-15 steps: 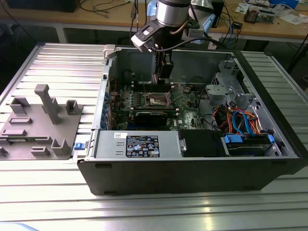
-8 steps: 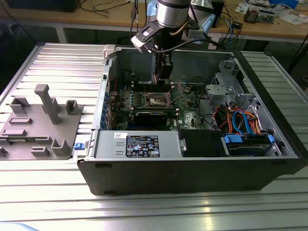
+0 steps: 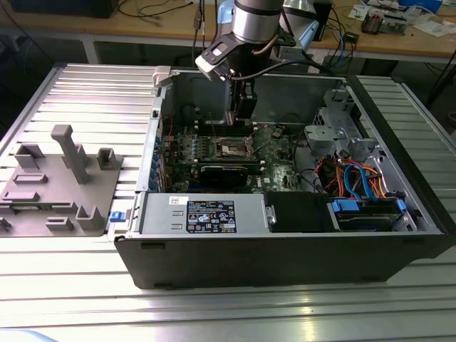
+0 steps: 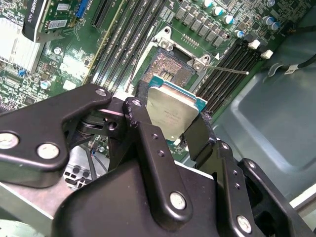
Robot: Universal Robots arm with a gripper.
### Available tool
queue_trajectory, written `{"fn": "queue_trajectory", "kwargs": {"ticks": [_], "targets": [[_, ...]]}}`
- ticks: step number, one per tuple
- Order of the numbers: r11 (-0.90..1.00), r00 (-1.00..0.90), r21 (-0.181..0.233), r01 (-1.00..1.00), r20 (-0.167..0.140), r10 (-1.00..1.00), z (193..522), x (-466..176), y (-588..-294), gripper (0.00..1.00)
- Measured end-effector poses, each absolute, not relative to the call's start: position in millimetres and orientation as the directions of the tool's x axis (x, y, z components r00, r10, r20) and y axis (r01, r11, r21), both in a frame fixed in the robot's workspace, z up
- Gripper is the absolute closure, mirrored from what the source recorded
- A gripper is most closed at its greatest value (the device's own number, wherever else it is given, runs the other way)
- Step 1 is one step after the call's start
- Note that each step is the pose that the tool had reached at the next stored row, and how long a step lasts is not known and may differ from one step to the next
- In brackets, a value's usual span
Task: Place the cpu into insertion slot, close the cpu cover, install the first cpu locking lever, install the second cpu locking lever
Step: 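Place the cpu into insertion slot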
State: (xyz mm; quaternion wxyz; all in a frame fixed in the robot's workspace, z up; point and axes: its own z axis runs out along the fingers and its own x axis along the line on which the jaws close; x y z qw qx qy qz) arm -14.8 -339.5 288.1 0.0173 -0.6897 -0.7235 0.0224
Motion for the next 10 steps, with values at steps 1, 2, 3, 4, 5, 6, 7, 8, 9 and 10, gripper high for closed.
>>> {"fn": "queue_trajectory", "kwargs": {"ticks": [1,2,3,4,5,6,7,8,9,10], "targets": [[0.048,-0.048,-0.056,0.997,-0.006,0.999,287.8,-14.7,-339.5,0.46],[0.048,-0.048,-0.056,0.997,-0.006,0.999,287.5,-14.6,-339.5,0.46],[0.048,-0.048,-0.056,0.997,-0.006,0.999,287.4,-14.5,-339.5,0.46],[0.048,-0.048,-0.056,0.997,-0.006,0.999,287.3,-14.4,-339.4,0.46],[0.048,-0.048,-0.056,0.997,-0.006,0.999,287.1,-14.4,-339.3,0.46],[0.048,-0.048,-0.056,0.997,-0.006,0.999,287.0,-14.4,-339.4,0.46],[0.048,-0.048,-0.056,0.997,-0.006,0.999,284.6,-14.2,-339.3,0.46],[0.048,-0.048,-0.056,0.997,-0.006,0.999,281.0,-14.2,-339.3,0.46],[0.048,-0.048,-0.056,0.997,-0.006,0.999,280.9,-14.1,-339.3,0.46],[0.048,-0.048,-0.056,0.997,-0.006,0.999,280.8,-14.2,-339.3,0.46]]}}
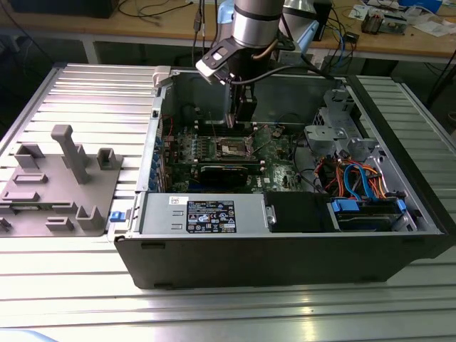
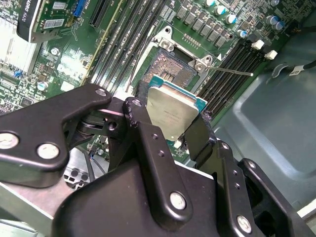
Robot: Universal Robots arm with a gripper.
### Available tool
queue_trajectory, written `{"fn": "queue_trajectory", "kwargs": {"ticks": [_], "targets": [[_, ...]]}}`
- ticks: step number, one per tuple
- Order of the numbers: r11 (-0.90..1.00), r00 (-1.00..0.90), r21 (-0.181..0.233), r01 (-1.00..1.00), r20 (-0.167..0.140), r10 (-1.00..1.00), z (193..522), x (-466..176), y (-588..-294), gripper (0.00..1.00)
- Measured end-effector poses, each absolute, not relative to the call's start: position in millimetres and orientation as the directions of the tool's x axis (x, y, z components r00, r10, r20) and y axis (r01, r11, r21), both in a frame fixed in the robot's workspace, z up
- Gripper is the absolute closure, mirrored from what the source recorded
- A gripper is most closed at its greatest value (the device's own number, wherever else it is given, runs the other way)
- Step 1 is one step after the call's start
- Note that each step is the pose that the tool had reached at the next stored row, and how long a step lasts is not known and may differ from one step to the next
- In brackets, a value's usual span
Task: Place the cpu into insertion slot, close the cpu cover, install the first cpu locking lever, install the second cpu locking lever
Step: 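Place the cpu into insertion slot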
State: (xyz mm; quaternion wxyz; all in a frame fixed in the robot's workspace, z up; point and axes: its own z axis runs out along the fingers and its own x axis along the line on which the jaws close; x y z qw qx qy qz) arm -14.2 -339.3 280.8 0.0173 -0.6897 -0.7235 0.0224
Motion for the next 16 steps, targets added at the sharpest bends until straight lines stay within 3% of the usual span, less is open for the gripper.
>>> {"fn": "queue_trajectory", "kwargs": {"ticks": [16], "targets": [[0.048,-0.048,-0.056,0.997,-0.006,0.999,274.8,-14.2,-339.3,0.46]]}}
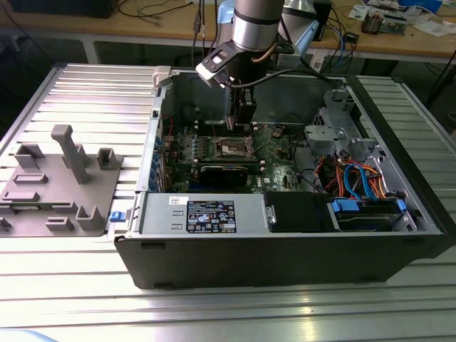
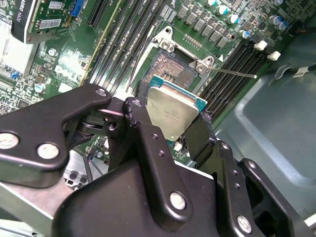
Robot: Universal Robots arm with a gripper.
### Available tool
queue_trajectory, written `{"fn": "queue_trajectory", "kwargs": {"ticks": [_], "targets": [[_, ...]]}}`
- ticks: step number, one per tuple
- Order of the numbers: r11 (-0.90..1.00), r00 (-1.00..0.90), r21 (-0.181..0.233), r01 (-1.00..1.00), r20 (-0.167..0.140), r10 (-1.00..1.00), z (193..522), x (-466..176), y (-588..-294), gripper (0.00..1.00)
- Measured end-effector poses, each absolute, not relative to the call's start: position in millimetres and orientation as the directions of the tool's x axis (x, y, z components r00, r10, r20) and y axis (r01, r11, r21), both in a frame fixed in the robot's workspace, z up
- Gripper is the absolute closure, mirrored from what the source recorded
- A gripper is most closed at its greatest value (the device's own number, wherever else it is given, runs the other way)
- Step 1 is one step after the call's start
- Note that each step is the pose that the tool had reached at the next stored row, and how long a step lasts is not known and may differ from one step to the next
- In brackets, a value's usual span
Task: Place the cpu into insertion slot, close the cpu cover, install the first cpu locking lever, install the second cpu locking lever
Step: 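Place the cpu into insertion slot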
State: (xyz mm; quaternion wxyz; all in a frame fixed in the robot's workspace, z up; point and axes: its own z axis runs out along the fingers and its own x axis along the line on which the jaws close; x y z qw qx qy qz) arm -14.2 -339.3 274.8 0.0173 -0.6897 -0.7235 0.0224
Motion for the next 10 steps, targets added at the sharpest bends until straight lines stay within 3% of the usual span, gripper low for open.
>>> {"fn": "queue_trajectory", "kwargs": {"ticks": [10], "targets": [[0.048,-0.048,-0.056,0.997,-0.006,0.999,272.9,-14.2,-339.3,0.46]]}}
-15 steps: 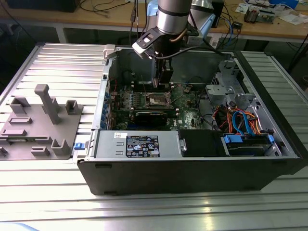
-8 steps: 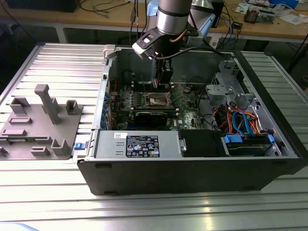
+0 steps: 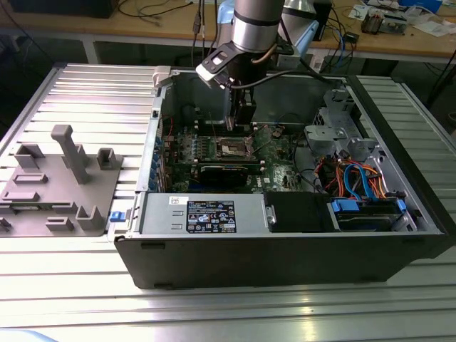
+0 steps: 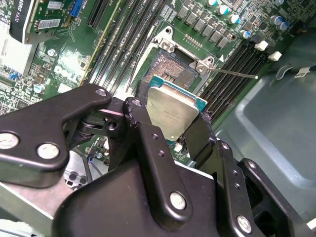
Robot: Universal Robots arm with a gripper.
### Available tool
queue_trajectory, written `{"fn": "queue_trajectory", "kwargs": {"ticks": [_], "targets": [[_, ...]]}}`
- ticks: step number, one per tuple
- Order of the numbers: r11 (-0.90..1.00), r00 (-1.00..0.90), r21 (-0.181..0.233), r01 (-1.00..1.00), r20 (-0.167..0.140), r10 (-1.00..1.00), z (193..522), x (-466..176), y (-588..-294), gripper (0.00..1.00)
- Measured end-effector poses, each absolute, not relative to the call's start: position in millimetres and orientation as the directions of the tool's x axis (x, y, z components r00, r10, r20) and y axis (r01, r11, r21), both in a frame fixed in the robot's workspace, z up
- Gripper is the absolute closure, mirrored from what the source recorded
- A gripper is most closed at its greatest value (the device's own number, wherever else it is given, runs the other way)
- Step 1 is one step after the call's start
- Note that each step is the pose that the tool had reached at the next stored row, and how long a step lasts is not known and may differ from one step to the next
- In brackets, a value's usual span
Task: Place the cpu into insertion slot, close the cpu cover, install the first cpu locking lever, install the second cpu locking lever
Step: 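Place the cpu into insertion slot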
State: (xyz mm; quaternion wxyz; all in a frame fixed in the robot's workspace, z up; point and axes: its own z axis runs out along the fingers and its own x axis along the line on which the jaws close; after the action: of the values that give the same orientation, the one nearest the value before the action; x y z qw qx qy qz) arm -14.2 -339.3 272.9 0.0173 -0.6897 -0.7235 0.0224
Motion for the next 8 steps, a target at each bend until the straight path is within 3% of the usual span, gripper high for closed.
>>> {"fn": "queue_trajectory", "kwargs": {"ticks": [8], "targets": [[0.048,-0.048,-0.056,0.997,-0.006,0.999,269.9,-14.2,-339.3,0.46]]}}
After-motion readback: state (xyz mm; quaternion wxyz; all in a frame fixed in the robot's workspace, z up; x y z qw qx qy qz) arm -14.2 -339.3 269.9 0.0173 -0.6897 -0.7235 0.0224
